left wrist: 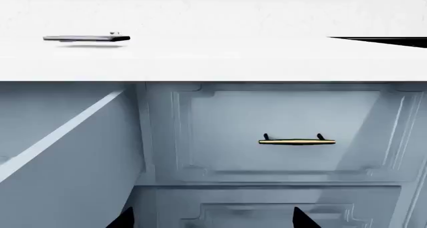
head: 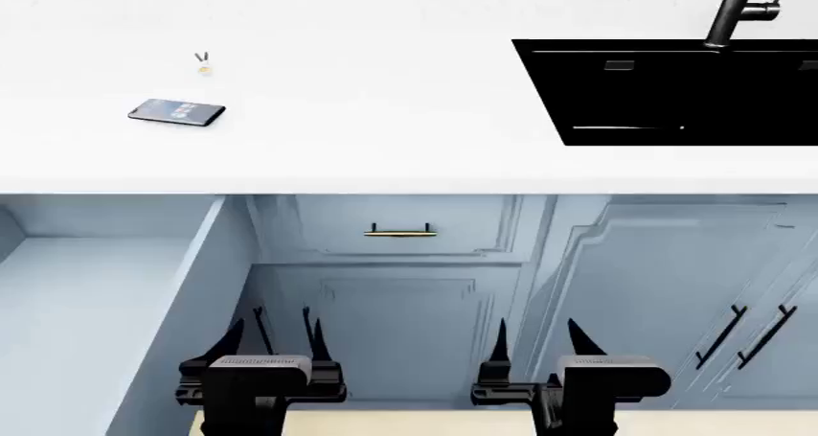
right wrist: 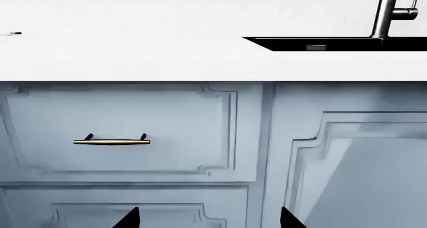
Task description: Close the left drawer.
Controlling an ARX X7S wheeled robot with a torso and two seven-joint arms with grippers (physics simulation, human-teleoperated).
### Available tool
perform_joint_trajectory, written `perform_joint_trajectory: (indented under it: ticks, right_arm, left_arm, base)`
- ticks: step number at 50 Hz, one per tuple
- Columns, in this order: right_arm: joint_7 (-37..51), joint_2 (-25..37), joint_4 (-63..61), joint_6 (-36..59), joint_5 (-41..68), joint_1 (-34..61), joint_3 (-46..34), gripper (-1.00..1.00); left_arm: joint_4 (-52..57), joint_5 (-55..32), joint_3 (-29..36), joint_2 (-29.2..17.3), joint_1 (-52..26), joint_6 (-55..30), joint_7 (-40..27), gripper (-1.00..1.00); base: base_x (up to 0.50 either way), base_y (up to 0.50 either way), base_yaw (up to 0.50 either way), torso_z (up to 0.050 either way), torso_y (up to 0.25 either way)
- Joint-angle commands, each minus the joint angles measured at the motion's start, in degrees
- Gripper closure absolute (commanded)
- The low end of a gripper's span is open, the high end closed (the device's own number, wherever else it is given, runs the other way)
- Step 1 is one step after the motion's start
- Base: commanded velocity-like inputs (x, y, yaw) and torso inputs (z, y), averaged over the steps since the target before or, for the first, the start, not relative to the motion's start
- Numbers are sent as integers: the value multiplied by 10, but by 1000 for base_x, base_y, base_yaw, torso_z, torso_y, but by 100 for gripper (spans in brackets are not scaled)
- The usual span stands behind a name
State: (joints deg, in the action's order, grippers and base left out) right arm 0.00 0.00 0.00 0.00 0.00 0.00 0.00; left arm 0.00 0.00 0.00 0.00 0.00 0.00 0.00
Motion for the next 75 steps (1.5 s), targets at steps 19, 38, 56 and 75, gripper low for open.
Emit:
perform_joint_trajectory:
  ticks: [19,38,56,75]
  right_arm:
    - [44,34,2,0,31,1,-40,-100]
    - [57,48,2,-12,51,0,-54,-100]
    - [83,61,-28,10,62,-6,-58,-100]
    - [-14,68,-598,899,11,406,-73,-100]
  left_arm:
    - [13,-30,42,-35,0,-29,-42,-100]
    - [4,-50,57,-47,-2,-11,-52,-100]
    - [71,-78,70,-69,20,-21,-51,-100]
    - [526,-798,3,-522,-313,-386,-521,-100]
  base:
    - [0,0,0,0,0]
    - [0,0,0,0,0]
    - [-17,0,0,0,0]
    - [0,0,0,0,0]
